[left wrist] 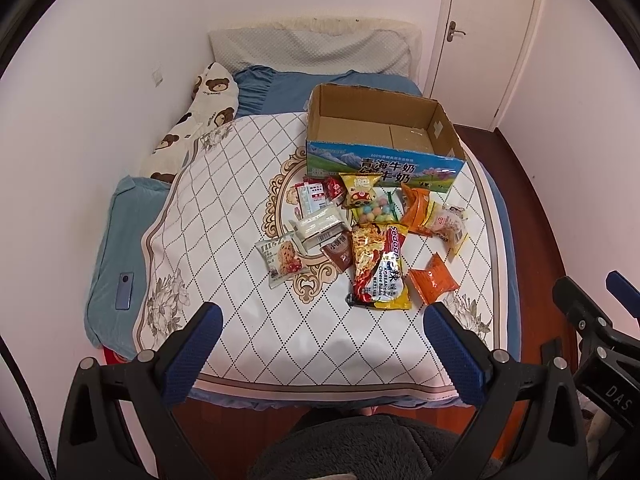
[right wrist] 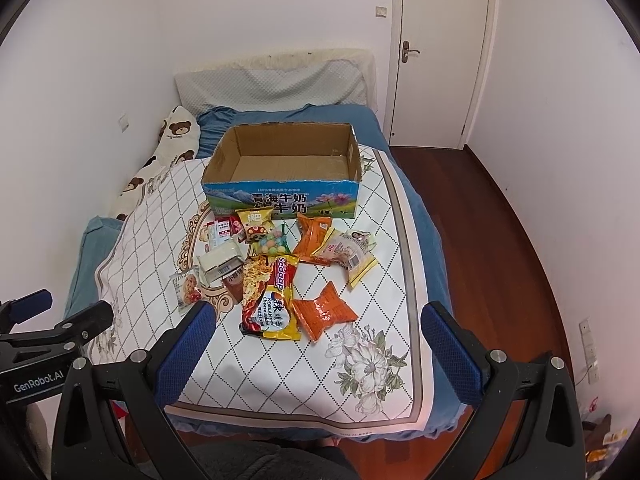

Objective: Organize snacks

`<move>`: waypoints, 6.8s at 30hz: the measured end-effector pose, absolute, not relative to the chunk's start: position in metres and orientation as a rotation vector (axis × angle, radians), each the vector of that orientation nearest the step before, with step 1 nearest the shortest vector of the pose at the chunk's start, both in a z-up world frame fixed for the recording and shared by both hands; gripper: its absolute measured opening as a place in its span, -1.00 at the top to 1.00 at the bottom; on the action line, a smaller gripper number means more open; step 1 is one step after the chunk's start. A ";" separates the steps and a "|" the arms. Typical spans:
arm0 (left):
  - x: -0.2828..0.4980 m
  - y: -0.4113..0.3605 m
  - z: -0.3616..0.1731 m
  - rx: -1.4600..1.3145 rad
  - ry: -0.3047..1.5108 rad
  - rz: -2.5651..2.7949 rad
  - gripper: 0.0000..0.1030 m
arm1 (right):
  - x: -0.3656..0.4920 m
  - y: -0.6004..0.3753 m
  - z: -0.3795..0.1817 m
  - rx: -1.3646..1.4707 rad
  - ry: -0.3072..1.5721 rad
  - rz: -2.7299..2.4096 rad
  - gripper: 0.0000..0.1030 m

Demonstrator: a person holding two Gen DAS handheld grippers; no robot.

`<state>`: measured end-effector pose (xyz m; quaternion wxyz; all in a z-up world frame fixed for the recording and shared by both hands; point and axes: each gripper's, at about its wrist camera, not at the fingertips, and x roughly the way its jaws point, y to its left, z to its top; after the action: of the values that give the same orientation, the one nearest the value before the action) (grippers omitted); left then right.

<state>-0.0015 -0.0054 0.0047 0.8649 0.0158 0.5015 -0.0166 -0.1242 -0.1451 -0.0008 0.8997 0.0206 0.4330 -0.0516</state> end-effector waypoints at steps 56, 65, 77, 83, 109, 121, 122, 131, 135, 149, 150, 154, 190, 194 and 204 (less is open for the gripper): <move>0.018 -0.006 -0.005 0.038 1.060 -0.031 -1.00 | -0.116 -0.158 -0.003 0.089 0.885 -0.120 -1.00; 0.091 -0.013 -0.092 0.065 1.225 -0.054 -1.00 | -0.063 -0.188 -0.096 0.218 1.022 -0.183 -0.99; 0.184 -0.065 -0.237 0.064 1.508 -0.195 -1.00 | -0.014 -0.242 -0.223 0.481 1.216 -0.274 -0.63; 0.209 -0.078 -0.285 0.023 1.599 -0.190 -1.00 | 0.011 -0.259 -0.281 0.734 1.325 -0.246 -0.63; 0.199 -0.134 -0.326 0.066 1.604 -0.086 -0.71 | 0.074 -0.236 -0.343 0.185 1.494 0.025 -0.40; 0.185 -0.130 -0.332 0.028 1.588 -0.139 -0.67 | 0.058 -0.253 -0.353 0.325 1.449 -0.038 0.00; 0.183 -0.130 -0.330 0.025 1.587 -0.145 -0.67 | 0.056 -0.252 -0.348 0.326 1.441 -0.035 0.01; 0.195 -0.106 -0.257 -0.038 1.499 -0.249 -0.67 | 0.069 -0.245 -0.253 0.379 1.288 0.038 0.02; 0.237 -0.098 -0.200 -0.086 1.399 -0.290 -0.67 | 0.101 -0.215 -0.202 0.390 1.194 0.087 0.02; 0.445 -0.086 -0.186 -0.035 1.328 -0.253 -0.67 | 0.323 -0.211 -0.180 0.307 1.099 0.059 0.02; 0.451 -0.085 -0.188 -0.041 1.350 -0.260 -0.67 | 0.337 -0.212 -0.184 0.310 1.107 0.056 0.02; 0.499 -0.091 -0.218 -0.074 1.460 -0.242 -0.67 | 0.386 -0.210 -0.210 0.320 1.150 0.045 0.02; 0.453 -0.100 -0.174 0.010 1.274 -0.149 -0.84 | 0.364 -0.201 -0.191 0.164 1.195 -0.014 -0.86; 0.429 -0.098 -0.152 0.027 1.213 -0.149 -0.84 | 0.338 -0.196 -0.172 0.141 1.155 -0.014 -0.86; 0.372 -0.097 -0.107 0.043 1.096 -0.164 -0.84 | 0.281 -0.186 -0.128 0.145 1.056 0.007 -0.86</move>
<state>0.3720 -0.0966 -0.1068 0.8501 0.0204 0.5204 -0.0776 0.2808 -0.1861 -0.1283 0.8612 0.0693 0.5035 0.0032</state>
